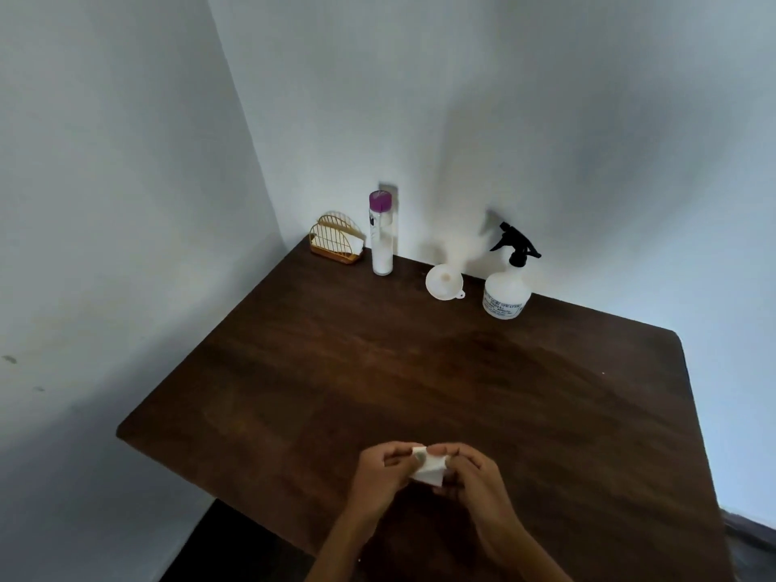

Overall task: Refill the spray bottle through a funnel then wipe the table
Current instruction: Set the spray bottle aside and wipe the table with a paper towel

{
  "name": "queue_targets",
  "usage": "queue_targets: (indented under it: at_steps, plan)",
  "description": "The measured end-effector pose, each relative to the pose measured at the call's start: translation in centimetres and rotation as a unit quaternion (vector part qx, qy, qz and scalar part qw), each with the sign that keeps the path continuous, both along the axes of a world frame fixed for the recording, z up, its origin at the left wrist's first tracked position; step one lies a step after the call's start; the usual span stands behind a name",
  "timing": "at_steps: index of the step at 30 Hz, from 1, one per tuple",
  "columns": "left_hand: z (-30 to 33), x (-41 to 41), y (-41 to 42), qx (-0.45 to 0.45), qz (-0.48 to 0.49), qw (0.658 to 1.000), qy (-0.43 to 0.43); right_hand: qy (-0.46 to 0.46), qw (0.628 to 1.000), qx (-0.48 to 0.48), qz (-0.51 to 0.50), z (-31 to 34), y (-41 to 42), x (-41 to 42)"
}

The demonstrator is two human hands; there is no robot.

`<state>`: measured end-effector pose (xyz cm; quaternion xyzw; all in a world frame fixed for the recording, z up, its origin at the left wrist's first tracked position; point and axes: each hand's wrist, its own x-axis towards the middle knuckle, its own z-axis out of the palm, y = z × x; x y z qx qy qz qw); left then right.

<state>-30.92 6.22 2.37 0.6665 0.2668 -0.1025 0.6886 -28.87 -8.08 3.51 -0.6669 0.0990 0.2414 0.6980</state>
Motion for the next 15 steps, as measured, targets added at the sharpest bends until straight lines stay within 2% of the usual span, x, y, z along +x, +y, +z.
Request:
queue_targets:
  at_steps: [5,11,15]
  plan:
    - [0.4,2.7,-0.5,0.003,-0.013,1.0,-0.025,-0.005,0.998,0.004,-0.061,0.5,-0.2,1.3]
    - [1.9,5.3,-1.8,0.005,-0.027,0.999,-0.037,-0.075,0.992,-0.065,-0.075,2.1,-2.0,3.1]
    - [3.0,6.8,-3.6,0.008,-0.048,0.998,-0.049,-0.092,0.989,-0.066,-0.092,2.7,-3.9,4.5]
